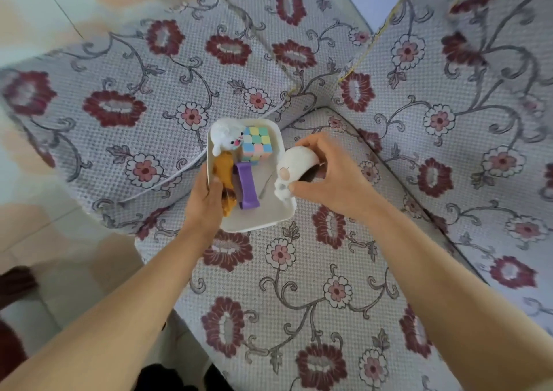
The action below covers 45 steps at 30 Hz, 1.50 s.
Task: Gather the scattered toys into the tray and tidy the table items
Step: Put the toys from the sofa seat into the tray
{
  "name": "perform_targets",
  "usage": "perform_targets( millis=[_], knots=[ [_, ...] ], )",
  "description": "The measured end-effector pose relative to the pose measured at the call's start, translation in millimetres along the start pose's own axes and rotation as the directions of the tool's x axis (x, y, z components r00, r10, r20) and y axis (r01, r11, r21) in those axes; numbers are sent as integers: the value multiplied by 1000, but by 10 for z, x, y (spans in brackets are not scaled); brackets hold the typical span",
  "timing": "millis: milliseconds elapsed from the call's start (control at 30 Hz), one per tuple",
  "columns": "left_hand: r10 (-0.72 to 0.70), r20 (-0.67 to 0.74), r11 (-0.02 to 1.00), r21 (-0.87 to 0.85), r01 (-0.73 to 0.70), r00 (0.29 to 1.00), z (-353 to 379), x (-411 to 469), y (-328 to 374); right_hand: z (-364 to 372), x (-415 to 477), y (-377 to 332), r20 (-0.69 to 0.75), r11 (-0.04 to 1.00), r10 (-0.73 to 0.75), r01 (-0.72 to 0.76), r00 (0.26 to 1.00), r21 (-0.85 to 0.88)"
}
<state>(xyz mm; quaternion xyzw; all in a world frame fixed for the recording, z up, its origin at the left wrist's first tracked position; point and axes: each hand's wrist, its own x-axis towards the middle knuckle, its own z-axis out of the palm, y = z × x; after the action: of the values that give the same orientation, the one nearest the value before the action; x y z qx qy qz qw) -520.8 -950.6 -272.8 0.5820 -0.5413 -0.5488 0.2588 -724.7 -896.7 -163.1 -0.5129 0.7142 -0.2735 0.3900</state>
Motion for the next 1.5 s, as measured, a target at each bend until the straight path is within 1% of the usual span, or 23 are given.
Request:
perform_targets(
  millis=[133, 300, 433, 533, 633, 833, 933, 1033, 1233, 1333, 1433, 1500],
  knots=[
    [10, -20, 1000, 10, -10, 1000, -93, -29, -60, 270, 206, 55, -43, 989, -18, 11, 999, -147],
    [-14, -16, 1000, 7, 14, 1000, -204, -104, -185, 671, 398, 94, -172, 943, -96, 34, 980, -331],
    [-56, -60, 998, -9, 56, 997, -258, -126, -249, 908, 442, 114, -181, 859, -148, 35, 972, -512],
    [-42, -78, 999, -6, 42, 996, -314, -134, -259, 1027, 474, 117, -170, 766, -195, 42, 966, -641],
    [-41, -95, 999, -7, 40, 995, -363, -139, -273, 1109, 515, 78, -136, 704, -217, 58, 967, -708],
    [-68, -145, 997, -54, 61, 987, -521, -186, -322, 1200, 568, -45, -79, 704, -201, 88, 976, -705],
    [-83, -154, 994, -84, 71, 985, -648, -182, -357, 1254, 575, -118, -29, 718, -201, 127, 979, -684],
    [-101, -180, 990, -116, 81, 979, -826, -188, -407, 1345, 589, -234, 25, 725, -221, 182, 975, -664],
    [-123, -253, 980, -185, 77, 960, -1307, -207, -499, 1633, 672, -605, 97, 716, -230, 236, 968, -657],
    [-160, -285, 973, -209, 101, 945, -1649, -177, -546, 1862, 742, -885, 135, 745, -224, 259, 965, -615],
    [-226, -308, 961, -226, 160, 924, -1984, -150, -568, 2098, 778, -1165, 173, 806, -223, 281, 959, -522],
    [-239, -349, 958, -237, 161, 906, -2344, -138, -604, 2354, 818, -1447, 203, 830, -231, 301, 952, -470]
  ],
)
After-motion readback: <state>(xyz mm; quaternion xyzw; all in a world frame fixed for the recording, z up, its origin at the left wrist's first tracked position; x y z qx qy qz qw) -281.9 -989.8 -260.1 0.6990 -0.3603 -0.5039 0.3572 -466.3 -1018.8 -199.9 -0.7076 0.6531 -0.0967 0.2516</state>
